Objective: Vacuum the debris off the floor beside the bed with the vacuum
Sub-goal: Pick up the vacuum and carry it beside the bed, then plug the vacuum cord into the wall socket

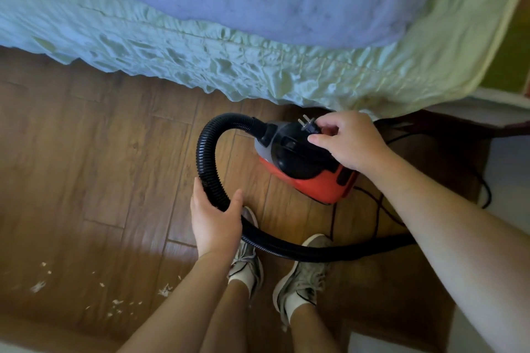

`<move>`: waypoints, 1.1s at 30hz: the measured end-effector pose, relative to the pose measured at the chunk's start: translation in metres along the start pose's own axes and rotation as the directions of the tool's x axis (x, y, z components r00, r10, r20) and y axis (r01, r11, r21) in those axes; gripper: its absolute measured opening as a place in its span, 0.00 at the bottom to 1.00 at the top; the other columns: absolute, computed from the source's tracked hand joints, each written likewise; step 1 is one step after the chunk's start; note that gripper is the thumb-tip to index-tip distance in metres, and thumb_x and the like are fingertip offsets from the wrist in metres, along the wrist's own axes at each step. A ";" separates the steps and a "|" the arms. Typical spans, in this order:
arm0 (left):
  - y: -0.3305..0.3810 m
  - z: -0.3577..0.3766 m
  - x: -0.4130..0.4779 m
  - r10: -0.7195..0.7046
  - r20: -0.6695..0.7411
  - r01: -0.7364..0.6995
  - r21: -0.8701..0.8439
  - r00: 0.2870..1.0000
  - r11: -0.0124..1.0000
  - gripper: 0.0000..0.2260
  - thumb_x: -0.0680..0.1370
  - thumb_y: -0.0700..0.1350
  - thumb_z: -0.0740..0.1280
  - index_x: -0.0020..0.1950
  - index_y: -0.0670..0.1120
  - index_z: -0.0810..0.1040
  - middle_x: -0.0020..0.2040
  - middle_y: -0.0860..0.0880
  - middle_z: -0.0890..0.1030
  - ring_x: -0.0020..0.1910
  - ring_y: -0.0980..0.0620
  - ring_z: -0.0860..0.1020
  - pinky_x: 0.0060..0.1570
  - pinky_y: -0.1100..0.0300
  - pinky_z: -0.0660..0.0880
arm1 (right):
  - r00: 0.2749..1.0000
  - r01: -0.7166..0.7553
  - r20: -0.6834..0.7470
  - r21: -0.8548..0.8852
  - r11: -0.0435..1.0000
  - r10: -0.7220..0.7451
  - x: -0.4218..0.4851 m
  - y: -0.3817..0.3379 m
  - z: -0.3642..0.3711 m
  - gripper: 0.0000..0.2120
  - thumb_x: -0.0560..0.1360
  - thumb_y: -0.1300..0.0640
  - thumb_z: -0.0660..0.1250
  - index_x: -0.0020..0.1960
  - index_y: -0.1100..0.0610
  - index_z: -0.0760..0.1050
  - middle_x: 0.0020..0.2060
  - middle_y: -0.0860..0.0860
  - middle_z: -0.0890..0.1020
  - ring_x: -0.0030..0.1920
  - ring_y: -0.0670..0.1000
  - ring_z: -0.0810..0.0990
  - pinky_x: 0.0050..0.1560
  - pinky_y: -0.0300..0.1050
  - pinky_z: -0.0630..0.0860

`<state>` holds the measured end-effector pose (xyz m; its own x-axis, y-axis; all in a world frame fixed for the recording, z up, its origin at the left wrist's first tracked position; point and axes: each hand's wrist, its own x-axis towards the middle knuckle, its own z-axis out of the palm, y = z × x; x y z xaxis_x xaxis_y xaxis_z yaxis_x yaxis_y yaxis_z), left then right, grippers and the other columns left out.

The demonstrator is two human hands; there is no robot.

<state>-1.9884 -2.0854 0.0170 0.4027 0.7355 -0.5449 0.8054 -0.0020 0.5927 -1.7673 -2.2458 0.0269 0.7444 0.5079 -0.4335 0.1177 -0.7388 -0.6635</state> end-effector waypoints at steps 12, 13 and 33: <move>0.064 0.018 -0.038 0.148 0.173 -0.167 0.102 0.974 0.981 0.38 0.78 0.53 0.72 0.82 0.51 0.55 0.81 0.54 0.60 0.78 0.54 0.60 0.71 0.60 0.59 | 0.974 -0.022 -0.222 0.148 0.989 0.055 -0.051 -0.004 -0.066 0.14 0.72 0.53 0.75 0.47 0.64 0.82 0.38 0.61 0.82 0.38 0.59 0.81 0.43 0.60 0.79; 0.071 0.023 -0.041 0.171 0.202 -0.193 0.092 0.964 0.977 0.38 0.77 0.53 0.73 0.82 0.51 0.57 0.80 0.54 0.62 0.78 0.55 0.62 0.72 0.61 0.59 | 0.969 -0.027 -0.235 0.195 0.981 0.073 -0.055 -0.006 -0.073 0.15 0.72 0.52 0.75 0.47 0.64 0.82 0.37 0.62 0.82 0.36 0.59 0.81 0.42 0.62 0.79; 0.182 0.102 -0.117 0.461 0.726 -0.528 -0.159 0.510 0.834 0.10 0.82 0.48 0.64 0.58 0.55 0.83 0.53 0.59 0.85 0.57 0.60 0.81 0.61 0.56 0.77 | 0.803 0.027 -0.417 0.740 0.672 0.426 -0.120 -0.029 -0.168 0.05 0.74 0.58 0.75 0.46 0.57 0.80 0.32 0.49 0.79 0.33 0.50 0.80 0.39 0.62 0.83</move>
<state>-1.8447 -2.2409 0.1280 0.8924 -0.1180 -0.4356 0.3904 -0.2824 0.8763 -1.7493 -2.3598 0.2003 0.9219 -0.0919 -0.3764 -0.3867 -0.1554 -0.9090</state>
